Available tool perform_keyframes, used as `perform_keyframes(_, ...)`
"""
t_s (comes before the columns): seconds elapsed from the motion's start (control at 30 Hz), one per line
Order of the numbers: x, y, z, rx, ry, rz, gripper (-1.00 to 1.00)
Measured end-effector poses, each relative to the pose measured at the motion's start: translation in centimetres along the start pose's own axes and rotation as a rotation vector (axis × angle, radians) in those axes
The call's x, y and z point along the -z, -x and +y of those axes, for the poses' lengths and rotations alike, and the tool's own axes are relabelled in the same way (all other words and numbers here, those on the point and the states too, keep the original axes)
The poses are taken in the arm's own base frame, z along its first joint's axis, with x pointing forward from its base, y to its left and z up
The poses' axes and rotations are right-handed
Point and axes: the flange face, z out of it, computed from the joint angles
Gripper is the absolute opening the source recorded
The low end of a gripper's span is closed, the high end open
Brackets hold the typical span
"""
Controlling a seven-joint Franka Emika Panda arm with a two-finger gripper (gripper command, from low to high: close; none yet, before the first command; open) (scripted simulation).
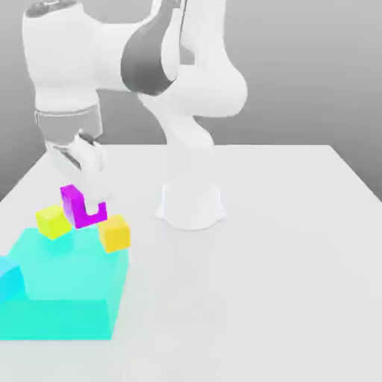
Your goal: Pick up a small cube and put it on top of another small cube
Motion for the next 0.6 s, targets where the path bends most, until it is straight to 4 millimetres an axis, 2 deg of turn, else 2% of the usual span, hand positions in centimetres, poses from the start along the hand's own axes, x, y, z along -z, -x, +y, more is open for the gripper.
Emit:
perform_keyframes(0.17,0.5,0.5,4.4,-0.093,0.002,0.012,-1.0)
perform_keyframes(0.23,-0.9,0.5,4.9,-0.108,0.002,0.014,-1.0)
perform_keyframes(0.37,-4.9,0.4,5.1,-0.113,0.002,0.017,-1.0)
perform_keyframes(0.4,-5.7,0.4,5.2,-0.113,0.003,0.017,1.0)
perform_keyframes(0.6,-6.2,0.4,5.3,-0.113,0.003,0.018,1.0)
